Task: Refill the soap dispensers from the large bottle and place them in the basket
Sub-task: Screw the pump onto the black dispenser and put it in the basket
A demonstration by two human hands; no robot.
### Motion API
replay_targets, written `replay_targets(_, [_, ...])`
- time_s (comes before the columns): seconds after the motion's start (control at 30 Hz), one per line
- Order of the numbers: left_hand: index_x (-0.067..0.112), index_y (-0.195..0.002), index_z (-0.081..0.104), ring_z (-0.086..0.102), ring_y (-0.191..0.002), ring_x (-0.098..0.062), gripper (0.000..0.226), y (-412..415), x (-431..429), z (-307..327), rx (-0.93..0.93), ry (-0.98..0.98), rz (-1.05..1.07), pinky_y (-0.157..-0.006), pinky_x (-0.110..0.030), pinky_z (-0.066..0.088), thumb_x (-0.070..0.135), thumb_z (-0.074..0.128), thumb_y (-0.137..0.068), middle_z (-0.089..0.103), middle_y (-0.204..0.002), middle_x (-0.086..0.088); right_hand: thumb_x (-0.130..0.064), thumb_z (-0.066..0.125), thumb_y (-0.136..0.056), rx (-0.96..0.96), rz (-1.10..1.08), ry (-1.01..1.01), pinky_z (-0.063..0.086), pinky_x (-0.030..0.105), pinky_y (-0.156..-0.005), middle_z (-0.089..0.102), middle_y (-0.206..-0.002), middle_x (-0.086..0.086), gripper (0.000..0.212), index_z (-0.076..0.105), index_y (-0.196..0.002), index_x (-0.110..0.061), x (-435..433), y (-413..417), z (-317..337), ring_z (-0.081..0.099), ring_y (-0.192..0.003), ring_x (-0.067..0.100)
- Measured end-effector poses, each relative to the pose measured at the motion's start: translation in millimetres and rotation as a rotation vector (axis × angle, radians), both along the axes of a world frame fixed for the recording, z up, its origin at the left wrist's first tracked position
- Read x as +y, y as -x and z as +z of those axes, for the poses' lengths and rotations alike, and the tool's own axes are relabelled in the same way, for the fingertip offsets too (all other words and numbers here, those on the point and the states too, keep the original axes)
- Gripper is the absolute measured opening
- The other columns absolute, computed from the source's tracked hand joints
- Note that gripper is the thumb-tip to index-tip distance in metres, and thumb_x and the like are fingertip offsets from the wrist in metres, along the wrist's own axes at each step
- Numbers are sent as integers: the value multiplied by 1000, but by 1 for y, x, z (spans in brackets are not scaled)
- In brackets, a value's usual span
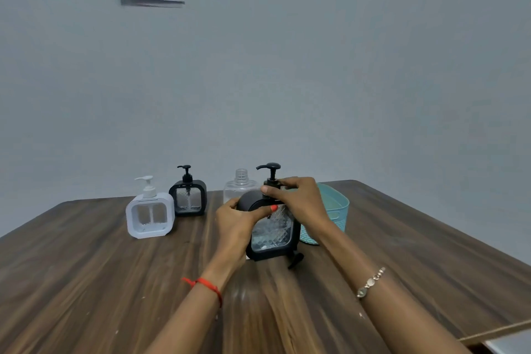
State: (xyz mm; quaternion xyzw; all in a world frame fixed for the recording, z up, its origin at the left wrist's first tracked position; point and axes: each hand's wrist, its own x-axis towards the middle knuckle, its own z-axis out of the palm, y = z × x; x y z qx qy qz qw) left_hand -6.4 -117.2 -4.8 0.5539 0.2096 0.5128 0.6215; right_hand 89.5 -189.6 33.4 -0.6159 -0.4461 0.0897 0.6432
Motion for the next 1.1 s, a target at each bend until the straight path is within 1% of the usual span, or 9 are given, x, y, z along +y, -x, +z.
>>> replay_targets(0.1, [11, -75, 70, 71, -60, -17, 28, -6, -5, 2, -12, 0, -27, -49, -22, 53, 1, 86, -54, 74, -65, -2, -19, 77, -73, 80, 141, 67, 52, 17, -73, 72, -85, -3, 34, 70, -106, -13, -12, -27, -2, 68, -84, 11])
replay_targets(0.17, [10, -78, 70, 72, -64, -19, 29, -11, -7, 2, -19, 13, -53, -51, -24, 54, 0, 85, -55, 75, -69, -4, -17, 74, -76, 35, 165, 163, 49, 19, -83, 68, -110, 3, 45, 62, -119, -11, -22, -47, -5, 63, -102, 13])
replay_targets(0.3, [7, -83, 70, 72, -67, -23, 29, -26, -10, 6, -28, 21, -114, -55, -30, 57, -2, 82, -58, 75, -73, -7, -11, 70, -80, -54, 221, 293, 52, 20, -74, 59, -125, 6, 53, 53, -130, -19, -36, -74, -7, 58, -111, 16])
replay_targets(0.4, [8, -85, 69, 72, -67, -20, 30, -39, -8, 13, -1, -43, -121, -53, -26, 56, 2, 83, -59, 75, -73, -4, -7, 70, -79, -48, 212, 292, 54, 21, -70, 59, -123, 7, 54, 52, -129, -15, -39, -90, 3, 61, -101, 14])
replay_targets(0.53, [5, -102, 67, 71, -82, -24, 35, -62, 6, 30, 47, -156, -148, -70, -31, 56, 5, 76, -68, 73, -94, -10, -1, 69, -79, -56, 224, 261, 57, 30, -75, 60, -119, 10, 51, 54, -127, -9, -33, -117, 25, 63, -103, 23])
replay_targets(0.67, [11, -113, 59, 64, -95, -14, 34, -93, 27, 45, 71, -258, -170, -74, -19, 50, 3, 65, -81, 67, -105, -2, 2, 67, -79, -66, 190, 209, 58, 33, -77, 62, -116, 11, 47, 56, -124, -10, -18, -152, 39, 64, -99, 24])
replay_targets(0.77, [5, -127, 53, 57, -107, -17, 44, -119, 46, 47, 146, -345, -77, -88, -27, 45, 7, 64, -85, 61, -115, -5, 5, 66, -79, -59, 148, 194, 57, 33, -74, 61, -111, 9, 45, 58, -121, -11, -1, -176, 37, 64, -91, 20])
replay_targets(0.9, [-1, -125, 54, 53, -104, -17, 41, -155, 67, 38, 243, -415, -17, -93, -32, 44, 1, 62, -85, 58, -109, -4, 5, 65, -80, -130, 80, 259, 52, 37, -85, 55, -117, 14, 48, 53, -125, -4, 26, -206, 28, 60, -102, 28])
replay_targets(1.1, [-2, -108, 61, 53, -95, -20, 26, -195, 94, 21, 427, -434, -28, -82, -28, 41, -3, 62, -82, 60, -101, -10, -3, 66, -81, -439, -59, 476, 35, 37, -103, 53, -128, 14, 47, 51, -125, -3, 62, -244, 9, 48, -120, 28])
